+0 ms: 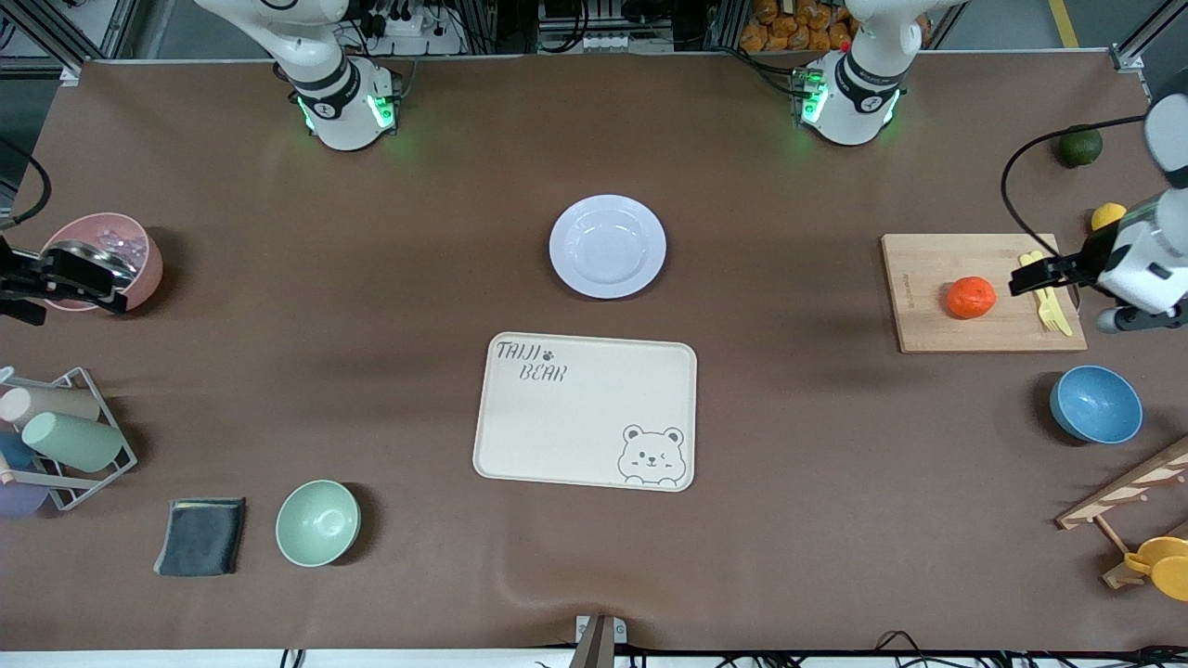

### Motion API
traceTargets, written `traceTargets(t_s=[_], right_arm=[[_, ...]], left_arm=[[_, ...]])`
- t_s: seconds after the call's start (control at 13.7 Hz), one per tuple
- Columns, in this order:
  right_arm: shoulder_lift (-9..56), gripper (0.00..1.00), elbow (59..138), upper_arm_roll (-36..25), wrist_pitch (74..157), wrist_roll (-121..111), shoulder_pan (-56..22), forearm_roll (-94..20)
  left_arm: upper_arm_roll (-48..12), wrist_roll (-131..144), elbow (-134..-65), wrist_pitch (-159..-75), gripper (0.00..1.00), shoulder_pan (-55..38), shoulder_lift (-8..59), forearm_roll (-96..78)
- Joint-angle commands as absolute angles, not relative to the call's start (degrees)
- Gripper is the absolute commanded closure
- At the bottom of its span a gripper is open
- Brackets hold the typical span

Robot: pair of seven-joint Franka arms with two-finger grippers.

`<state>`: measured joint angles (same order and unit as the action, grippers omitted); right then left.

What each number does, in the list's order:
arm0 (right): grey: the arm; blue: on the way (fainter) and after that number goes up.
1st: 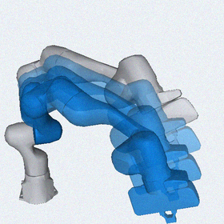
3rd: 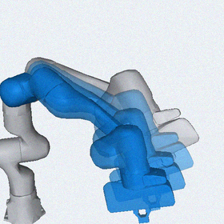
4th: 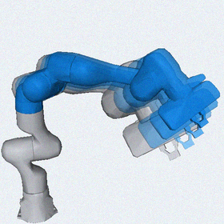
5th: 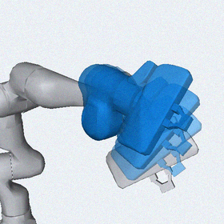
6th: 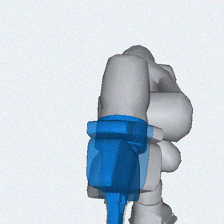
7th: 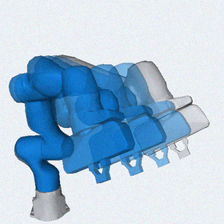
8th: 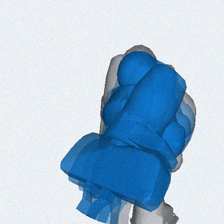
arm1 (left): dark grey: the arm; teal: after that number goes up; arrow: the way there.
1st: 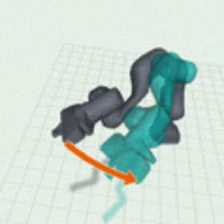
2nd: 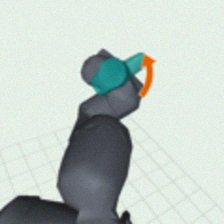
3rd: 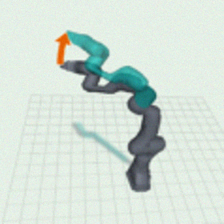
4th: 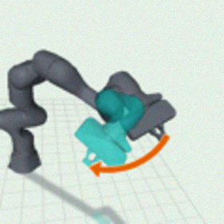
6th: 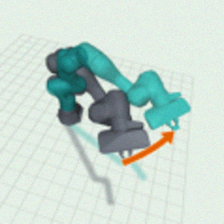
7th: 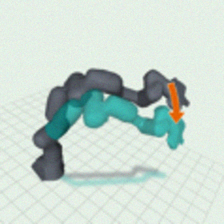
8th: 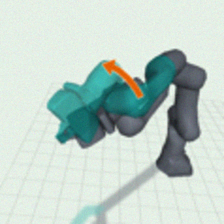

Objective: Place orange and plate with both arms
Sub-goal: 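Reach the left gripper down to the orange on the cutting board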

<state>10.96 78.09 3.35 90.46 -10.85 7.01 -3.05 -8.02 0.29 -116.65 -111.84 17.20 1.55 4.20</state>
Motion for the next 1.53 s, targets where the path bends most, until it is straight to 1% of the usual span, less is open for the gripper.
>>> traceTargets(t_s=[0.0,0.22,0.44,0.8,1.09,1.17,1.38,1.46], right_arm=[[11.4,0.0,75.9,3.3,92.6,-10.5,6.6,-3.9],[11.6,0.0,76.7,3.3,92.0,-10.0,6.2,-5.2],[11.6,0.0,78.7,3.3,89.4,-9.9,6.0,-5.2],[11.6,0.0,78.7,3.4,88.9,-6.2,5.7,-3.6],[11.7,0.0,80.0,3.6,84.6,-5.9,3.3,-4.1],[11.8,0.0,81.5,3.7,83.9,-5.5,3.3,-5.5],[11.9,0.0,87.4,3.5,82.9,-3.3,3.9,-18.0],[12.0,0.0,88.7,3.6,82.5,-2.1,3.8,-20.4]], left_arm=[[-8.8,0.1,-127.8,-122.5,0.0,20.5,-0.5,5.9],[-8.8,0.1,-132.1,-127.9,0.0,22.4,0.9,5.8],[-8.7,0.1,-132.5,-130.4,0.0,23.5,4.1,6.0],[-8.6,0.1,-134.5,-135.3,0.0,24.7,8.0,6.6],[-8.6,0.2,-134.6,-135.9,0.0,26.3,10.4,6.7],[-8.6,0.2,-134.6,-136.2,0.0,26.3,10.7,6.7],[-8.5,0.2,-134.6,-137.0,0.0,26.5,12.0,6.7],[-8.5,0.2,-134.6,-137.1,0.0,26.6,12.4,6.7]])
